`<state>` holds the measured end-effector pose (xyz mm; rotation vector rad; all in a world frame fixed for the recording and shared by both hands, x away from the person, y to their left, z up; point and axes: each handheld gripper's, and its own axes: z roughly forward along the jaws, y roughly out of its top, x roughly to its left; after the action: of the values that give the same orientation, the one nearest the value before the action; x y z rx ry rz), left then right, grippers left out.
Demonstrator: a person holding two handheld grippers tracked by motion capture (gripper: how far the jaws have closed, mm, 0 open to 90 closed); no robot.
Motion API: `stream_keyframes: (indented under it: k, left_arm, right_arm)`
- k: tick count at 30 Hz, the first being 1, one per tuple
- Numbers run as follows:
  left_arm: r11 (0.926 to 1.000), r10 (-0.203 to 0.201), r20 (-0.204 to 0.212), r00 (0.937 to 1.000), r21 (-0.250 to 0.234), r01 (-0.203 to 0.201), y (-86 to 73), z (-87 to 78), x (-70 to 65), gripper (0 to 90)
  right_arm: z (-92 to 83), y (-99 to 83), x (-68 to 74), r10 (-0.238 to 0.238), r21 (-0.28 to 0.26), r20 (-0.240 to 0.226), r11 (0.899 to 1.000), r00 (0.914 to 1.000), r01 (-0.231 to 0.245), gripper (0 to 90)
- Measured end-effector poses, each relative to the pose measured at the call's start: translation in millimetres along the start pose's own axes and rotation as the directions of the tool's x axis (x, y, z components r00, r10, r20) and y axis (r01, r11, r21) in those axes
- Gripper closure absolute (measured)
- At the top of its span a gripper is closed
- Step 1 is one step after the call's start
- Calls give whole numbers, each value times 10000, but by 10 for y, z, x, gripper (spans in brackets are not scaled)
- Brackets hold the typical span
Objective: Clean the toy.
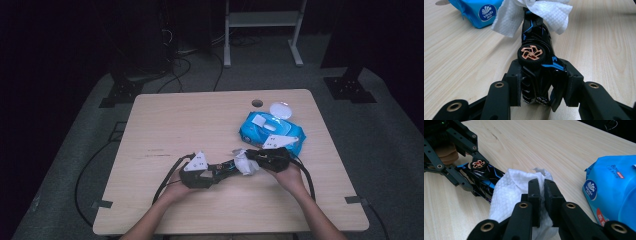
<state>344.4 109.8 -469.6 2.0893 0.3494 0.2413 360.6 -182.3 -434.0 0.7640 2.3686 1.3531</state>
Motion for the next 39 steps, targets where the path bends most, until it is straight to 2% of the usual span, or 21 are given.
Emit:
stream_keyframes:
  k: [5, 7, 11, 15, 17, 20, 23, 25, 26, 30, 34, 36, 39]
  left_arm:
    - [10000, 89, -23, 10000, 21, -89, 1, -6, 1, 580]
    - [10000, 79, -2, 10000, -4, -79, -1, -4, 4, 580]
    - [10000, 68, 0, 10000, -10, -68, -1, -4, 5, 580]
    - [10000, 82, -5, 10000, -4, -82, 0, -4, 3, 580]
    - [9997, 229, -47, 9997, 52, -229, 7, -6, -9, 580]
    - [9994, 339, -74, 9994, 60, -339, 10, -6, -12, 580]
    - [9997, 243, -20, 9997, 54, -243, 8, -4, -1, 580]
    - [9996, 254, 8, 9997, 104, -254, 18, 2, 8, 580]
    - [9997, 248, 4, 9997, 91, -248, 23, 9, 5, 580]
    - [9994, 316, -17, 9995, 121, -316, 30, 18, 3, 580]
    - [9993, 345, -32, 9994, 135, -345, 33, 18, -1, 580]
    - [9995, 268, -16, 9996, 143, -268, 31, 14, -1, 580]
    - [9996, 268, 30, 9996, 113, -268, 22, 6, 19, 580]
  right_arm:
    - [-1, 8, 2, 42, -36, 10, 10000, 10000, -42, 835]
    - [-28, 13, -17, 34, -80, 155, 10000, 9999, -33, 835]
    - [-50, 5, -56, 264, -76, 193, 9996, 9995, -262, 836]
    - [15, 19, -10, 159, -23, 12, 9999, 9999, -159, 836]
    - [39, 43, 27, 126, 45, -202, 9999, 9997, -125, 836]
    - [46, 53, 67, -261, 186, -252, 9995, 9993, 265, 835]
    - [46, 50, 32, 85, 175, -357, 9998, 9993, -79, 836]
    - [70, 75, 43, 116, 128, -457, 9999, 9989, -111, 837]
    - [97, 98, 68, 160, 67, -594, 9999, 9981, -157, 837]
    - [276, 217, 245, -318, 51, -1233, 9995, 9919, 327, 840]
    - [468, 335, 471, -755, 127, -1819, 9968, 9804, 791, 840]
    - [529, 374, 541, -930, 194, -1913, 9949, 9771, 985, 839]
    - [524, 387, 517, -1041, 325, -1788, 9932, 9784, 1116, 839]
